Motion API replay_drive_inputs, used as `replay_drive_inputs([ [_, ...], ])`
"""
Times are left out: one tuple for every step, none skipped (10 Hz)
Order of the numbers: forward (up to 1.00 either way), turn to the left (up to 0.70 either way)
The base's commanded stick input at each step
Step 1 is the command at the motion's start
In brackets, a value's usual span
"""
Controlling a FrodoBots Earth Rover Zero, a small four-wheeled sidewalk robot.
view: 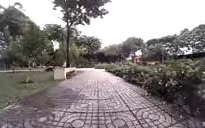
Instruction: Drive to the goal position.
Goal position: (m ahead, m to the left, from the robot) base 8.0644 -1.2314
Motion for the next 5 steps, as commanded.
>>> replay_drive_inputs([
  [1.0, 0.0],
  [1.0, 0.0],
  [1.0, 0.0],
  [1.0, 0.0],
  [1.0, 0.0],
])
